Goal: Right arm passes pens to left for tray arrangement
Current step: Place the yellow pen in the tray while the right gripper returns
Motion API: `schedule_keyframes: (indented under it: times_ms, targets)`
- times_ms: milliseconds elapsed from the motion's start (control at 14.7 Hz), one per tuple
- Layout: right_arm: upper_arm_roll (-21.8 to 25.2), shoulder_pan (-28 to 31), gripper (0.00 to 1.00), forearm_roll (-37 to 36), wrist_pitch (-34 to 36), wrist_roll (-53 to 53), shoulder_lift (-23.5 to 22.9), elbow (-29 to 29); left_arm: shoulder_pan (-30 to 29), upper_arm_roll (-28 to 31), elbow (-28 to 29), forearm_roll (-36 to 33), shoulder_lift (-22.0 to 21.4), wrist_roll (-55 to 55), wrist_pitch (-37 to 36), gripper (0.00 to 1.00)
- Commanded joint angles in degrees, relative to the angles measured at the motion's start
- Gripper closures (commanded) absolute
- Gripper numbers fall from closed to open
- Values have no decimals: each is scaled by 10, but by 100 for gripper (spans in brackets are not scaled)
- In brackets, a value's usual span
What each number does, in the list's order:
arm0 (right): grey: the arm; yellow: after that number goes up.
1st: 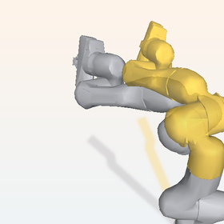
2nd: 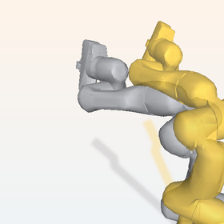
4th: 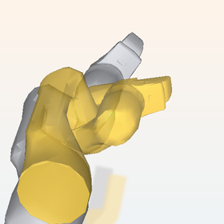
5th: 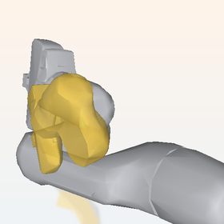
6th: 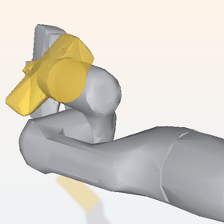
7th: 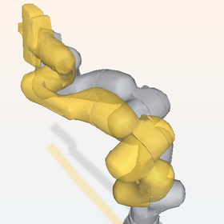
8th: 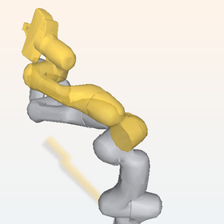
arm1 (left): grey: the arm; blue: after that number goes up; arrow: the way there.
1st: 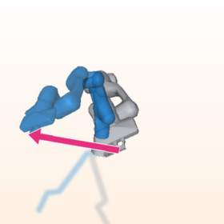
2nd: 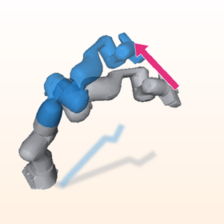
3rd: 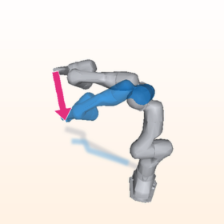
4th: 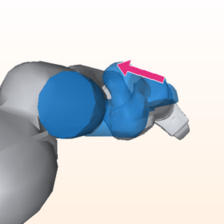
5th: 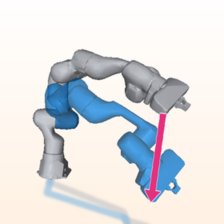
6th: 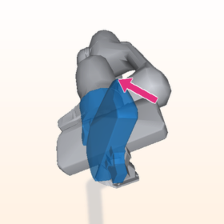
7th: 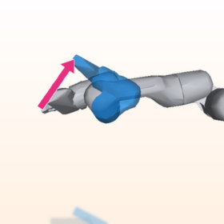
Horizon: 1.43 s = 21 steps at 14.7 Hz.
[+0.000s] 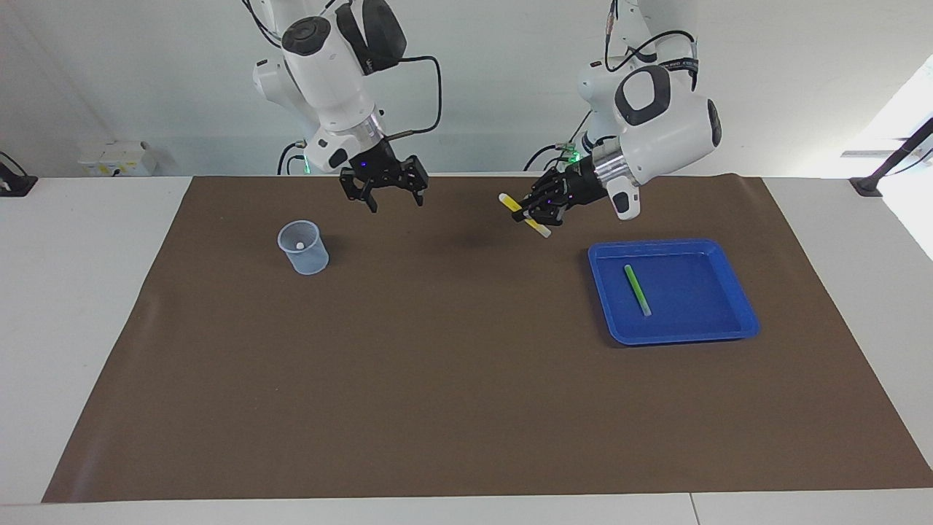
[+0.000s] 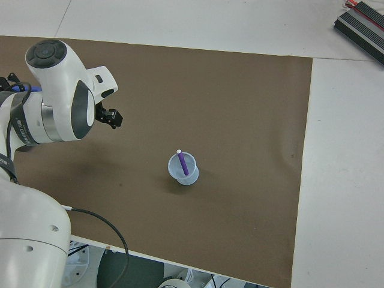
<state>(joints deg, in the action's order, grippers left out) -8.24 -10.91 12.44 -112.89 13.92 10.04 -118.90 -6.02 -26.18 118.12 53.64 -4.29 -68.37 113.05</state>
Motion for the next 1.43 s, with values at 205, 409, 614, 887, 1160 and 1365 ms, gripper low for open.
schedule_keyframes:
  times_ms: [205,409,614,887,1160,1365]
  targets:
    - [-7,131,0,-78,36,-237,-33,-10,-53,0,16,-133,-8,174,-25,100]
    - [-7,144,0,-110,4,-280,-52,-36,-122,0,17,-205,13,300,-42,100]
    - [-7,168,10,-112,-13,-322,-53,-71,-159,0,17,-350,69,415,-28,100]
    - [-7,171,31,-113,-34,-329,-49,-108,-183,0,18,-470,133,554,19,100]
    - [-8,170,44,-113,-37,-329,-47,-114,-191,0,17,-544,180,607,47,100]
    - [-7,172,50,-112,-36,-331,-47,-114,-191,0,15,-564,189,608,51,100]
